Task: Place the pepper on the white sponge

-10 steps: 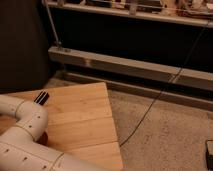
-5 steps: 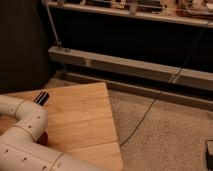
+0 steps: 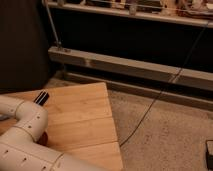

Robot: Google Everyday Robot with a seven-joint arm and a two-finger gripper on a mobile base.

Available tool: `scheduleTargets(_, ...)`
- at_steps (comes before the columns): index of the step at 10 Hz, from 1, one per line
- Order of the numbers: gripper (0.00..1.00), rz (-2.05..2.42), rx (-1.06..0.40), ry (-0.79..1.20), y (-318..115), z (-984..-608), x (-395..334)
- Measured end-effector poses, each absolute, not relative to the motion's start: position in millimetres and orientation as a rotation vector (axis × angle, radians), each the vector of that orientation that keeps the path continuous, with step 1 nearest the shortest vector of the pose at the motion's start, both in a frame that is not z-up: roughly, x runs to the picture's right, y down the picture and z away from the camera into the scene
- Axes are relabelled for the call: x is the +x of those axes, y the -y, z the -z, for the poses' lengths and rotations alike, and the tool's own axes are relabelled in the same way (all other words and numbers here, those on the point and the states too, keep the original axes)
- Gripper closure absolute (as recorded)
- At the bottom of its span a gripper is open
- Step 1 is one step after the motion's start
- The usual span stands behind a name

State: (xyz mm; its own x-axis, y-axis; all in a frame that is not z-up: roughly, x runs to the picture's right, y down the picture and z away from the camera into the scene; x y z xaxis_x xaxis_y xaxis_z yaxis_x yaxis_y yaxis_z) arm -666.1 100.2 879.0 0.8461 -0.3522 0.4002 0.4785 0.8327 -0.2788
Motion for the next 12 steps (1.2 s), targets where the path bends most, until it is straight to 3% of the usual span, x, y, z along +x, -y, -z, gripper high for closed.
scheduleTargets(2, 0.2, 0.447, -0.391, 0.351, -96.7, -869.5, -668.0)
scheduleTargets(7, 0.2, 0.501, -0.466, 0.338, -87.3, -802.4, -668.0)
scheduleTargets(12, 0.2, 0.381, -0.627, 0.265, -76.4, -760.3, -629.6)
